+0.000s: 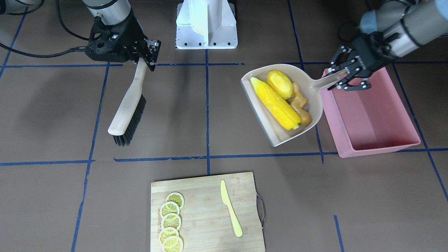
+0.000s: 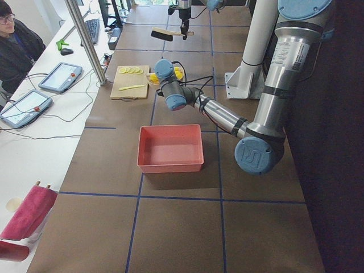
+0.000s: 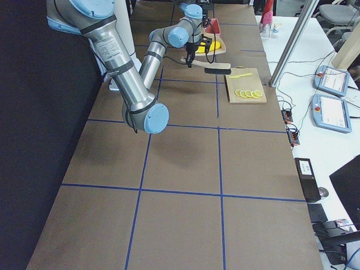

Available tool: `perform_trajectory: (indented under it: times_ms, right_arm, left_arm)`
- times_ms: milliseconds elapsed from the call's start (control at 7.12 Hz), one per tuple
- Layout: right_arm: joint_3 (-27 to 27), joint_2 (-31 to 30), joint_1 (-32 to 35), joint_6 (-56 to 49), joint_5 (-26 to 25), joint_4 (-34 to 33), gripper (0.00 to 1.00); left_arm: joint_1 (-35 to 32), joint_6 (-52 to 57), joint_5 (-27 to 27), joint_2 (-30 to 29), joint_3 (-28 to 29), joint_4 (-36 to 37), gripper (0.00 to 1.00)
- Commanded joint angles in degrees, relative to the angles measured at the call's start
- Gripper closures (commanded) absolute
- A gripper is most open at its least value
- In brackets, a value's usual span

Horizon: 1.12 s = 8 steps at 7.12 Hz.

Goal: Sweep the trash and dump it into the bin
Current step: 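Lift the loaded dustpan over the bin with left gripper while right withdraws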

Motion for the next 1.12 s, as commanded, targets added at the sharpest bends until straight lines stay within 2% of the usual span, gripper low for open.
perform_trajectory:
  times_ms: [0,140,281,421,561,702,982]
  right_arm:
    - [0.03,-0.55,1.05,-0.17,-0.05,0.0,1.0]
    - [0.11,-0.99,2.53,-1.92,0.13,-0.09,1.0]
    - [0.37,-2.04,4.29,-3.59,0.48,-0.61,1.0]
    - [1.6,-2.57,6.22,-8.91,0.48,-5.66,1.0]
    - [5.09,-5.79,7.37,-16.97,0.48,-10.24,1.0]
    - [9.39,-11.74,7.47,-20.53,0.31,-10.37,1.0]
    - [11.18,-16.26,7.56,-20.83,0.3,-10.55,1.0]
  left_arm:
    - [-6.54,3.29,-4.04,7.56,-3.08,0.06,1.0]
    - [-10.23,5.14,-7.11,8.98,-3.0,0.06,1.0]
    - [-12.09,5.51,-7.75,10.22,-2.91,-0.02,1.0]
    - [-14.2,6.73,-8.02,11.71,-2.74,-0.02,1.0]
    - [-16.31,8.92,-8.11,12.94,-1.95,-0.02,1.0]
    - [-17.98,13.03,-8.02,15.65,-1.42,-0.02,1.0]
    - [-22.72,18.06,-9.15,17.34,1.29,0.06,1.0]
